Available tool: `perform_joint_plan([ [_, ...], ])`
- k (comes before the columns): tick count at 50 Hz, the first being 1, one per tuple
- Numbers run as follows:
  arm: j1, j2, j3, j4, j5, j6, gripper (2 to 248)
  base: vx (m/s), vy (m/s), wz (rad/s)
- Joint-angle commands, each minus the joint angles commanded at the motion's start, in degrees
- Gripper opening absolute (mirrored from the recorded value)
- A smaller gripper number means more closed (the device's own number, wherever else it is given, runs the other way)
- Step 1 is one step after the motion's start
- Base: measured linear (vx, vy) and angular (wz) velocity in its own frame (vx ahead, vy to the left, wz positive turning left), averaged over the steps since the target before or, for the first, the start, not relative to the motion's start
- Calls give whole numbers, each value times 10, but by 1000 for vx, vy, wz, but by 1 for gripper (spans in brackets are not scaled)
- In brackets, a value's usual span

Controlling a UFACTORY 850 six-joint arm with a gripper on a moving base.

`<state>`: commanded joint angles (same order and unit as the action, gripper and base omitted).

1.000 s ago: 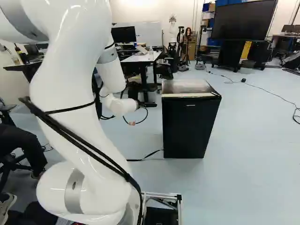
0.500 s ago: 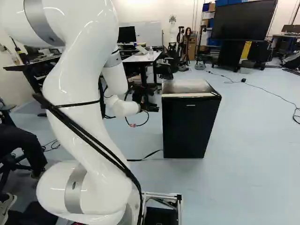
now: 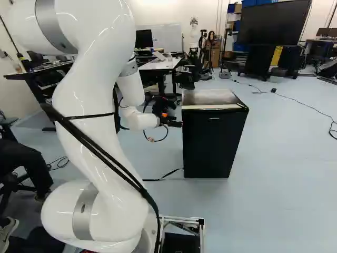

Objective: Open the fridge door

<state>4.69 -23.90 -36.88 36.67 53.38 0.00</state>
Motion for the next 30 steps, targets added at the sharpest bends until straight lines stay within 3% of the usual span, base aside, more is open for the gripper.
perform_joint_plan([
  [30,-2,-27,-37,113,26,0,247,0,0,0],
])
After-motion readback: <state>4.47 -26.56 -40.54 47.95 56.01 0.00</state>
